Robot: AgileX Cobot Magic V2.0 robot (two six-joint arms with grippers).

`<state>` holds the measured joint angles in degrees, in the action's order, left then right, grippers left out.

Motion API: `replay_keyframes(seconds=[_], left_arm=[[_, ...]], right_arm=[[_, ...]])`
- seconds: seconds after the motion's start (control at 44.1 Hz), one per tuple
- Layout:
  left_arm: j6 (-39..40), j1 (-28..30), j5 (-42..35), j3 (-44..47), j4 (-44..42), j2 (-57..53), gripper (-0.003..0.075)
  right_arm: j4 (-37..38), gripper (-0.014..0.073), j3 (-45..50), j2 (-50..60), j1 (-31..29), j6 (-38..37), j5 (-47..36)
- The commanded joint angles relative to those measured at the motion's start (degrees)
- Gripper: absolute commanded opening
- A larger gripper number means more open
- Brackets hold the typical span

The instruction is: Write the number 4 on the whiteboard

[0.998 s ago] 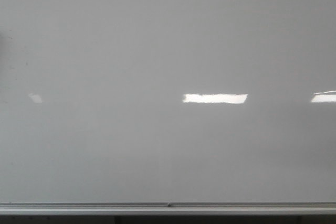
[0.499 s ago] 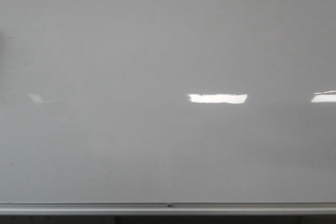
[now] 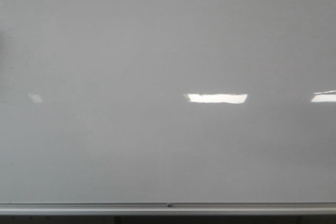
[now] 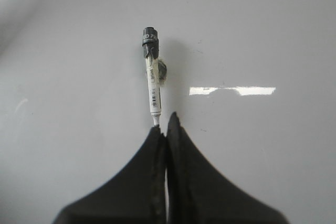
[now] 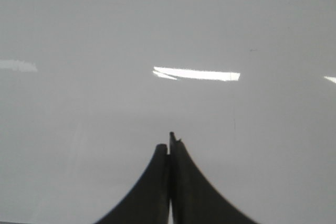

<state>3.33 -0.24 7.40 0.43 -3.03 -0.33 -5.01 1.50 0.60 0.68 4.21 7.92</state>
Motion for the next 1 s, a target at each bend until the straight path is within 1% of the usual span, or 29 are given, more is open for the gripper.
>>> replay_keyframes(seconds=[0.0,0.091,0.159,0.272,0.34,0.408,0.454,0.544,0.68,0.794,0.839,0.885,0.907,0.93,0.975], left_arm=[[0.47,-0.25,-8.69,0.18,-0.29,-0.8,-0.002],[0.47,-0.25,-13.99,-1.02,-0.29,-0.8,-0.002],[0.47,-0.25,-14.06,-3.54,-0.29,-0.8,-0.002],[0.37,-0.25,-10.62,-9.35,-2.32,0.81,-0.002],[0.37,-0.25,-6.37,-13.76,-4.81,3.56,-0.002],[0.37,-0.25,-2.06,-17.55,-5.95,7.13,-0.002],[0.37,-0.25,0.37,-19.71,-5.95,9.84,-0.002],[0.37,-0.25,2.61,-23.01,-5.95,15.66,-0.002],[0.37,-0.25,1.87,-24.41,-6.07,21.24,-0.002],[0.37,-0.25,1.75,-24.41,-5.72,22.18,-0.0008],[0.37,-0.25,1.75,-24.16,-5.72,22.18,0.0043],[0.37,-0.25,1.75,-24.03,-5.72,22.18,0.0109],[0.37,-0.25,1.75,-23.86,-5.72,22.18,0.0177],[0.37,-0.25,1.75,-23.76,-5.72,22.18,0.0236],[0.37,-0.25,1.75,-23.62,-5.72,22.18,0.0365]], right_arm=[[0.14,-0.0113,-1.68,1.11,-0.33,0.11,-6.59],[0.14,-0.0113,-4.96,1.11,-0.33,0.11,-4.48],[0.14,-0.0113,-9.12,1.06,-0.33,0.11,-1.02],[0.1,-0.0104,-16.49,-0.67,-0.33,0.11,5.55],[-0.01,-0.0104,-20.68,-3.22,-0.33,0.11,9.98],[-0.08,-0.0104,-24.17,-6.52,-0.33,0.11,12.21],[-0.08,-0.0104,-26.0,-9.05,-0.33,0.11,12.41],[-0.08,-0.0104,-27.79,-12.74,-0.33,0.11,10.84],[-0.08,-0.0104,-28.05,-15.09,-0.33,0.11,7.99],[-0.08,-0.009,-28.05,-15.1,-0.33,0.11,7.64],[-0.08,-0.0055,-28.0,-15.1,-0.33,0.11,7.7],[-0.08,0.002,-28.0,-15.1,-0.33,0.11,7.7],[-0.08,0.0048,-28.0,-15.1,-0.33,0.11,7.7],[-0.08,0.0094,-28.0,-15.1,-0.33,0.11,7.7],[-0.08,0.0217,-28.0,-15.1,-0.33,0.11,7.7]])
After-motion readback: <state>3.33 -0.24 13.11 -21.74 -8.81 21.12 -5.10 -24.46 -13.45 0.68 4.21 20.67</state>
